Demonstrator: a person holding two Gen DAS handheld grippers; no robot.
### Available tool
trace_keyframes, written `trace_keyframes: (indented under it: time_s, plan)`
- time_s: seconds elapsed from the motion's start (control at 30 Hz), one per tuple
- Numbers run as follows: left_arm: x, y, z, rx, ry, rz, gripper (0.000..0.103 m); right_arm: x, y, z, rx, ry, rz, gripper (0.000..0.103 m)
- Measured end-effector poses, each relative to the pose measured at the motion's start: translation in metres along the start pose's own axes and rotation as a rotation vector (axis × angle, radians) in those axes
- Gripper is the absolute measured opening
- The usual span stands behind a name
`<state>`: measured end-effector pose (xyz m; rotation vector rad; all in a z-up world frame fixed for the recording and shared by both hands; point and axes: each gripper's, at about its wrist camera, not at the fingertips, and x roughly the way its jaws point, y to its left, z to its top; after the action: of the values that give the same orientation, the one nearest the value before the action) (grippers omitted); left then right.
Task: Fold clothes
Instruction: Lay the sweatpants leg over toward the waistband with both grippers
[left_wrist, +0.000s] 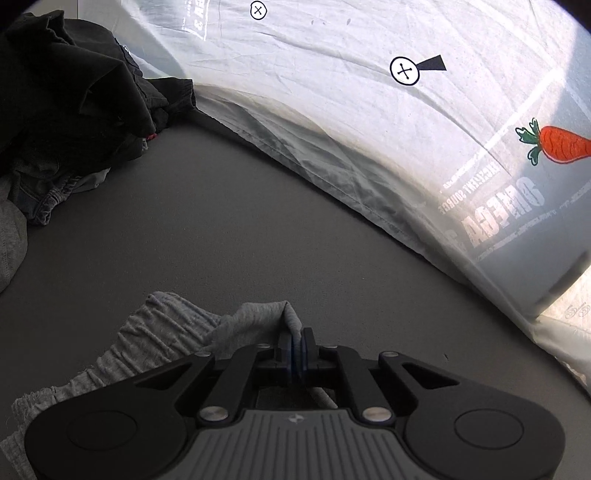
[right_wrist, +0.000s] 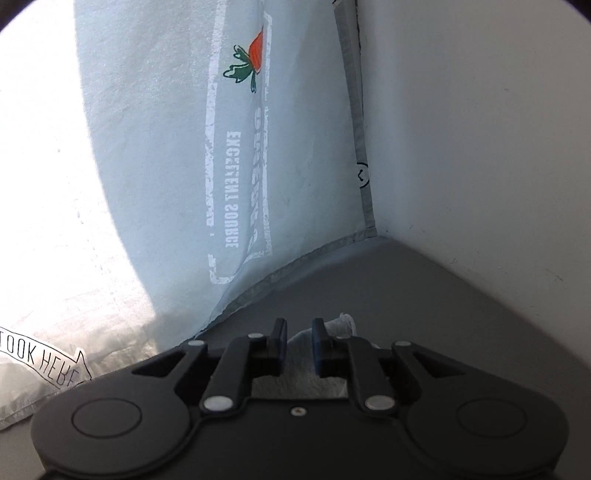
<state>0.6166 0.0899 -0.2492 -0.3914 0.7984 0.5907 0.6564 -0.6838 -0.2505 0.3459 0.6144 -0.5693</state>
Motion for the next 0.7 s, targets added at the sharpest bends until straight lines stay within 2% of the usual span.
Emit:
trace_keyframes:
  time_s: [0.07, 0.17, 0.27, 0.37, 0.4, 0.5, 0.57, 0.63, 0.7]
  plan:
    - [-0.011, 0.001, 0.001, -0.005, -0.018, -0.024, 0.038, -0.015, -0.007, 0.0, 0.054, -0.024, 0.022, 0.029]
    - [-0.032, -0.002, 0.001, -0.009, -0.059, -0.049, 0.042, -0.041, -0.009, -0.011, 0.059, -0.021, 0.072, 0.026]
    - [-0.053, -0.013, -0.01, 0.065, -0.066, -0.052, 0.042, -0.069, 0.001, -0.038, -0.041, 0.017, 0.159, 0.004]
    - [-0.074, -0.035, -0.038, 0.15, -0.018, -0.133, 0.041, -0.093, 0.023, -0.081, -0.176, 0.076, 0.248, 0.001]
    - [-0.081, -0.045, -0.054, 0.188, 0.014, -0.182, 0.04, -0.099, 0.031, -0.096, -0.213, 0.101, 0.276, 0.001]
    - [-0.094, -0.078, -0.104, 0.302, 0.099, -0.301, 0.034, -0.113, 0.057, -0.129, -0.255, 0.159, 0.36, 0.001]
    - [-0.098, -0.101, -0.134, 0.4, 0.149, -0.362, 0.017, -0.115, 0.072, -0.138, -0.259, 0.187, 0.394, 0.001]
    - [-0.102, -0.124, -0.163, 0.484, 0.177, -0.424, 0.016, -0.115, 0.087, -0.146, -0.247, 0.219, 0.439, 0.001]
    - [-0.109, -0.144, -0.18, 0.557, 0.142, -0.445, 0.016, -0.116, 0.103, -0.148, -0.277, 0.228, 0.471, 0.001]
